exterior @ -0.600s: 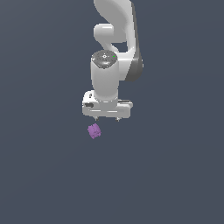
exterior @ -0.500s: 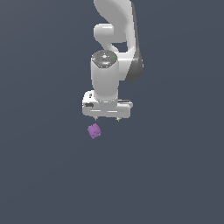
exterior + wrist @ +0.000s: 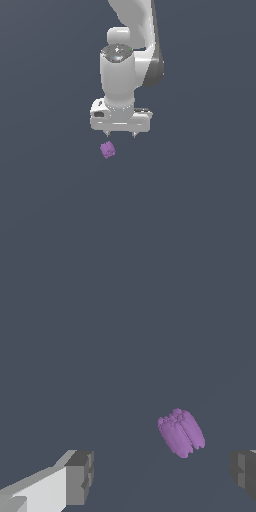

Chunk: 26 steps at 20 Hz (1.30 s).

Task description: Pick up the object and move it to a goal position.

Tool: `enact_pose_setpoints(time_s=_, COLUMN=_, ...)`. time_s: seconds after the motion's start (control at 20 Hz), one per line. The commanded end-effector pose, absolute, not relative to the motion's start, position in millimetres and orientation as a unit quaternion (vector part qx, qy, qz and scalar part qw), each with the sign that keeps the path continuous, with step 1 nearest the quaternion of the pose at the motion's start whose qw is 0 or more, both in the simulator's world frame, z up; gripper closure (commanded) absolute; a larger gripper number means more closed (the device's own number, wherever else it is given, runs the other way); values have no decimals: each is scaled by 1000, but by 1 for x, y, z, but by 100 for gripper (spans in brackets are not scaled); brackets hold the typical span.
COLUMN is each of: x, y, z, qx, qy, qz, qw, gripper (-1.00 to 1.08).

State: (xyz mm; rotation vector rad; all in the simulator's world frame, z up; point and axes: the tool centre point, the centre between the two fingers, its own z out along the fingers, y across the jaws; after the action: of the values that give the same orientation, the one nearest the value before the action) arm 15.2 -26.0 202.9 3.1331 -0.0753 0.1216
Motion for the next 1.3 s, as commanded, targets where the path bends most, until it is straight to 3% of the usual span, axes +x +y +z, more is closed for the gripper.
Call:
enact_pose_setpoints(time_s=0.0, x=16, y=-26, z=204, qx=999, qy=-24, qz=40, qw=3, gripper=-92)
enact_pose_setpoints(time_s=0.6, x=13, y=-39, z=184, qx=999, qy=18, qz=33, qw=5, gripper=-92)
enact_pose_setpoints(time_s=1.25, x=-1, y=-76, z=129, qx=990, qy=142, qz=13, qw=6, gripper=-92)
